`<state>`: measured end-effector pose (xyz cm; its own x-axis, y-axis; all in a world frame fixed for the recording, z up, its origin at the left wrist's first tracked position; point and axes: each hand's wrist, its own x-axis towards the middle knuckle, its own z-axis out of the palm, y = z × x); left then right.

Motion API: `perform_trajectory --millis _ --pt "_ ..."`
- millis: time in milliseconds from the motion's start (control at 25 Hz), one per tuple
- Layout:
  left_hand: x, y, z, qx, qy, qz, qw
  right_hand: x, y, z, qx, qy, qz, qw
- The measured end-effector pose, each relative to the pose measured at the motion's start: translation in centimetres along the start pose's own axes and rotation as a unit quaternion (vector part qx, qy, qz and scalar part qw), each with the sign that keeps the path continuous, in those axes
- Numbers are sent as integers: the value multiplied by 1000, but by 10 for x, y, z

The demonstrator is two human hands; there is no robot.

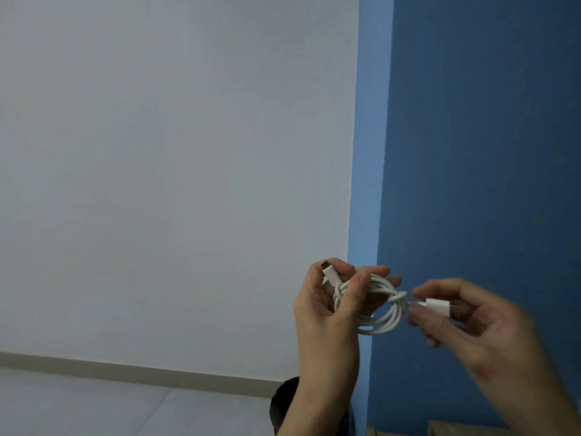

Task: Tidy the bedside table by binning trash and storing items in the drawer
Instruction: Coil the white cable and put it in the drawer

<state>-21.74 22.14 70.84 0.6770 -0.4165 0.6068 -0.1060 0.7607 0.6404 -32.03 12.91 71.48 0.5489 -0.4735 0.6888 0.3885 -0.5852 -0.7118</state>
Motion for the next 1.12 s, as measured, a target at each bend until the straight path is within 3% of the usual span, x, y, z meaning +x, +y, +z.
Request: perform_trajectory --millis 240,640,800,1000,1120 --pt "0 -2 -5 23 -50 -8 998 4 -3 -2 121 19 48 991" --pt "2 -3 -4 89 -115 -9 989 10 -12 -9 -89 34 14 995" --pt "4 -6 -6 3 -74 -64 995 5 -4 -4 -91 4 40 995" --pt "9 -13 -7 -58 -63 -123 989 7 9 -14 -17 -7 136 991" --pt "9 -16 -4 -44 -69 -135 987 10 9 -16 -54 -29 101 993"
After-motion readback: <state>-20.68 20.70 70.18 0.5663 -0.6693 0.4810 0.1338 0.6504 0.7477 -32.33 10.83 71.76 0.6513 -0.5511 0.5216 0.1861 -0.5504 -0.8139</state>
